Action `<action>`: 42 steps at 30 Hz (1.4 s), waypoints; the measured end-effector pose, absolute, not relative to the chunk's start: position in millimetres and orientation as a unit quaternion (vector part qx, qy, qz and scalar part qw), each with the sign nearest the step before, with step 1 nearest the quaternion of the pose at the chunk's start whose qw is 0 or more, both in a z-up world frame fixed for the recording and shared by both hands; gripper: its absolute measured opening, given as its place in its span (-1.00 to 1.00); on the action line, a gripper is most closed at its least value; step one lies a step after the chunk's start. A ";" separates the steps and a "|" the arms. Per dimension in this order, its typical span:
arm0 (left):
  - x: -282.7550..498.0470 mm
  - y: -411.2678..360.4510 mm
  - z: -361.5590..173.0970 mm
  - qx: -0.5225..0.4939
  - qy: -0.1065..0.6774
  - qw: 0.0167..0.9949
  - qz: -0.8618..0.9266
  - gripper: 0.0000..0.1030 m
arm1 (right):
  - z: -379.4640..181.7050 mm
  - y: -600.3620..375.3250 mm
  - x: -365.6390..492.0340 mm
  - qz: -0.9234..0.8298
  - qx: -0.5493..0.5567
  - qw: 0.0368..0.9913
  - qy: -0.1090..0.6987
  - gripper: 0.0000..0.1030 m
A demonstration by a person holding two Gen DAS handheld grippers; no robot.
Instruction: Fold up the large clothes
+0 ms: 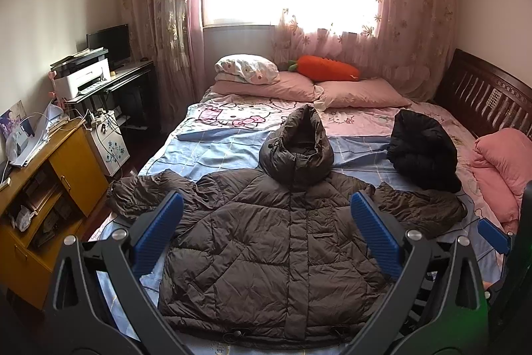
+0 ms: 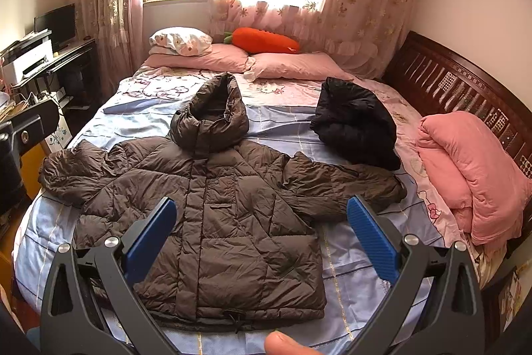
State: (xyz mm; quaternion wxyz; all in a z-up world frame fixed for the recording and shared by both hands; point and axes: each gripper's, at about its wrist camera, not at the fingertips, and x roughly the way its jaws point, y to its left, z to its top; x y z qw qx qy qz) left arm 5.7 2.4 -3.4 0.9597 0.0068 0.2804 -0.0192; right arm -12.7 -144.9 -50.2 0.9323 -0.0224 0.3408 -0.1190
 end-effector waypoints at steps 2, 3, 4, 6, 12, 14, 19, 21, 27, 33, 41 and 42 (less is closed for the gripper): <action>3.8 2.5 -4.5 0.006 0.280 0.960 -0.019 0.96 | -50.4 -144.5 -12.2 -0.119 -0.023 0.932 0.341 0.97; 4.3 3.0 -4.4 0.006 0.280 0.960 -0.019 0.96 | -50.7 -144.6 -12.2 -0.119 -0.023 0.932 0.341 0.97; 3.0 2.3 -5.2 0.005 0.279 0.960 -0.018 0.96 | -50.5 -144.0 -12.2 -0.119 -0.022 0.932 0.341 0.97; 3.8 3.2 -5.1 0.005 0.280 0.960 -0.019 0.96 | -51.0 -144.4 -12.5 -0.119 -0.023 0.932 0.341 0.97; 3.0 3.3 -5.6 0.006 0.279 0.960 -0.020 0.96 | -50.9 -143.5 -12.5 -0.119 -0.022 0.932 0.341 0.97; 2.8 2.2 -5.8 0.007 0.279 0.960 -0.018 0.96 | -51.1 -143.7 -12.6 -0.120 -0.022 0.932 0.340 0.97; 2.9 2.9 -5.7 0.006 0.279 0.960 -0.017 0.96 | -51.6 -144.8 -12.7 -0.119 -0.022 0.932 0.341 0.97; 2.3 2.6 -6.9 0.007 0.278 0.960 -0.017 0.96 | -51.9 -143.2 -13.4 -0.118 -0.023 0.932 0.341 0.97; 3.3 6.8 -7.4 0.007 0.278 0.960 -0.017 0.96 | -51.9 -142.5 -13.5 -0.118 -0.023 0.932 0.341 0.97; 3.3 15.7 -7.6 0.006 0.277 0.961 -0.016 0.96 | -52.2 -141.0 -13.9 -0.116 -0.024 0.932 0.342 0.97; 7.1 6.0 -9.2 0.008 0.279 0.960 -0.017 0.96 | -53.1 -140.2 -13.9 -0.116 -0.024 0.932 0.342 0.97; 7.9 6.7 -9.6 0.008 0.279 0.960 -0.017 0.96 | -53.0 -141.1 -13.5 -0.116 -0.024 0.932 0.342 0.97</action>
